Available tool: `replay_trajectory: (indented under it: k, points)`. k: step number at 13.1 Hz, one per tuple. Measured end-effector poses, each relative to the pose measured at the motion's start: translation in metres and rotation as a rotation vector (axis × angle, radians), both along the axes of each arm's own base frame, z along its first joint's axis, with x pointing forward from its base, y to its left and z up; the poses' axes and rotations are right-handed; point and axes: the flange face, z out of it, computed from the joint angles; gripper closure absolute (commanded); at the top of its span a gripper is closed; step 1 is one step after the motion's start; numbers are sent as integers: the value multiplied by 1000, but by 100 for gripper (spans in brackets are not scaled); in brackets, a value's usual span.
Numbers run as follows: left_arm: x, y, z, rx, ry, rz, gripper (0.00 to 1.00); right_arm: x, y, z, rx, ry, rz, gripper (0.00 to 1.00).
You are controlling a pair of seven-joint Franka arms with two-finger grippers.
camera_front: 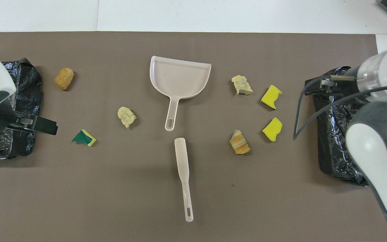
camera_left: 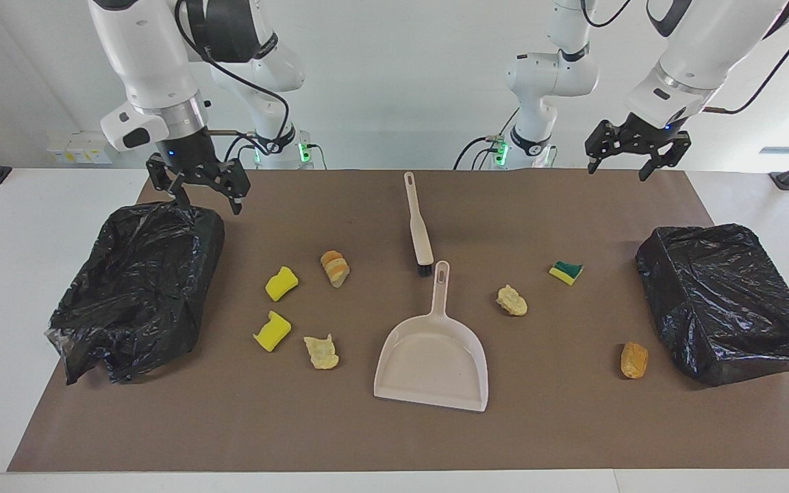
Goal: Sweep and dump trash in bin
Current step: 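Reach the right gripper to the dustpan handle while the left gripper reaches the brush, then grasp the dustpan with the right gripper while the left gripper grasps the brush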
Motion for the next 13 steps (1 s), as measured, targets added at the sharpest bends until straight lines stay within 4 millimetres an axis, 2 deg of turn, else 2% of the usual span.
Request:
replay_trajectory:
  k: [2,4,5,7,9,11,13]
  points:
    - [-5,-32,-26,0,-1,-31,0,38,22,-22,45,-23,-39,0]
    - [-17,-74,-61,-2,-15,-45,0,67,38,-52,88,-47,-66,0]
    - [-28,-96,-83,-4,-25,-54,0,76,59,-71,112,-51,-74,0]
    - [-52,-135,-119,-6,-35,-60,0,79,110,-98,139,-22,-103,0]
    - [-79,-172,-147,-10,-47,-45,0,71,157,-115,150,11,-120,0]
    - [-114,-212,-181,-23,-68,-61,0,62,187,-128,149,35,-100,0]
    - [-151,-243,-217,-45,-95,-79,0,52,216,-145,139,67,-60,0]
